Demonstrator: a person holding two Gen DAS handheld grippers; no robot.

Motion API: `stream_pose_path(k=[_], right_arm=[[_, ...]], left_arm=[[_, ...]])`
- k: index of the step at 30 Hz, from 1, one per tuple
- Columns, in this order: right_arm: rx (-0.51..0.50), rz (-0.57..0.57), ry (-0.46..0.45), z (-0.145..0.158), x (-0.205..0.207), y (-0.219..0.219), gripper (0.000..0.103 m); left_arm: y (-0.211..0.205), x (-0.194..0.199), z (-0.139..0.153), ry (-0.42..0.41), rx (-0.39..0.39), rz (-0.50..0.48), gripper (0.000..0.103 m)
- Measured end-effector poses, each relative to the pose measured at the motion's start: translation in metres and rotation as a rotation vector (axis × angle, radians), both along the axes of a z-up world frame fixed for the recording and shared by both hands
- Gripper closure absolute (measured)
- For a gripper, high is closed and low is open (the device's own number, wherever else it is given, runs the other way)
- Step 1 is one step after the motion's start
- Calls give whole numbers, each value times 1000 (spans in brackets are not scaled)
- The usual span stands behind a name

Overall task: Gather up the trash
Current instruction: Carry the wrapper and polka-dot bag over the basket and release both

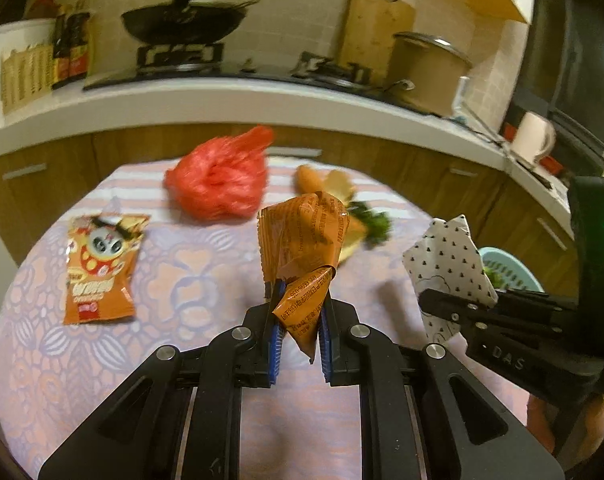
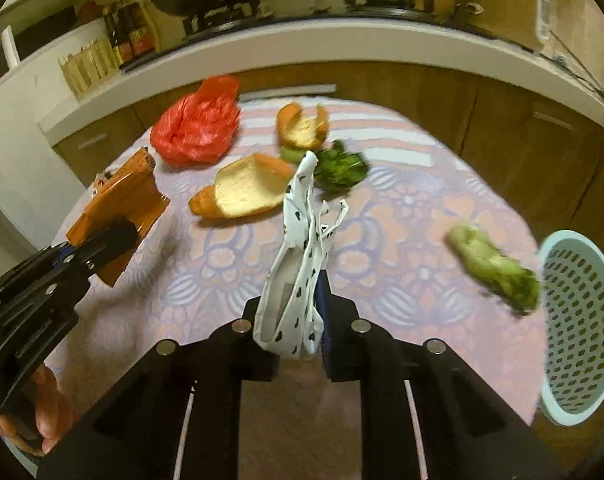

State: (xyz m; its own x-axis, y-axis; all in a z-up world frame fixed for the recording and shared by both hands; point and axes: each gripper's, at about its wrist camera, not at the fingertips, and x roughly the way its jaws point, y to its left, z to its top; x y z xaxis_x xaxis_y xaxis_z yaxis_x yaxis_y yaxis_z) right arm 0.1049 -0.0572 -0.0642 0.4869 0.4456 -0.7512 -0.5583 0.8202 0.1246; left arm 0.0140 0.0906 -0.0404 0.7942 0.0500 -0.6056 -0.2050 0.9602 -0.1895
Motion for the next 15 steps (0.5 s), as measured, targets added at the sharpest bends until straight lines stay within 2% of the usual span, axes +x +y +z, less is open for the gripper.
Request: stream_pose_path(k=[8,15], right_arm=[[31,-89,-45,29,4,-58,90],[38,-211,-67,38,19,-126,90]], left_arm=[[-49,16,25,-29,-17,-127,90],[-117,48,35,-25,-10,-264,90]])
